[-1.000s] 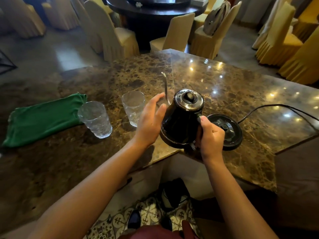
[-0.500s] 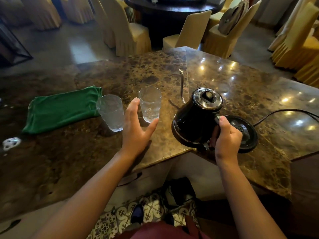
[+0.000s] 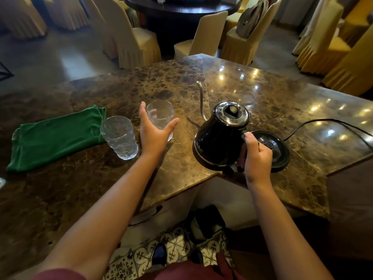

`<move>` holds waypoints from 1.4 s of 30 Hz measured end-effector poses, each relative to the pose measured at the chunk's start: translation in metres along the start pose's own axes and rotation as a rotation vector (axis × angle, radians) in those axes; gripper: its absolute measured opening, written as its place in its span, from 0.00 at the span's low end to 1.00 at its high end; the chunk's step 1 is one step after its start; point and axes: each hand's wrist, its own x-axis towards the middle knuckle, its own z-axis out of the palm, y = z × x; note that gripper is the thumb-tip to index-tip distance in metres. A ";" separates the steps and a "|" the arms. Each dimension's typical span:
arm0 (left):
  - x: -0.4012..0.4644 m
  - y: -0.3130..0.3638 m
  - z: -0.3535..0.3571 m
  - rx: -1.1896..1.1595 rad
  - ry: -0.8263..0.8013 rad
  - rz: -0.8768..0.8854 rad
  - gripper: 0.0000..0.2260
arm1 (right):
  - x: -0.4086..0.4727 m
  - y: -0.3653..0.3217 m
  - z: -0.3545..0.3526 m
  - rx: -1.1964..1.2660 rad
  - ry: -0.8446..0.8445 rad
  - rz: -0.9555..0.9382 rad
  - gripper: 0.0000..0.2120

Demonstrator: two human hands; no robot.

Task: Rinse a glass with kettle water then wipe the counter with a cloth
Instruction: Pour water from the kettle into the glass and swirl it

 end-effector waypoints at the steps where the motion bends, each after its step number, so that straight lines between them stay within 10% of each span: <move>1: 0.005 0.000 0.000 0.002 -0.001 0.004 0.46 | 0.001 -0.001 -0.003 -0.010 -0.024 0.022 0.27; 42: -0.047 -0.014 -0.074 -0.025 -0.424 0.192 0.37 | -0.046 -0.106 -0.044 -0.220 -0.021 -0.132 0.34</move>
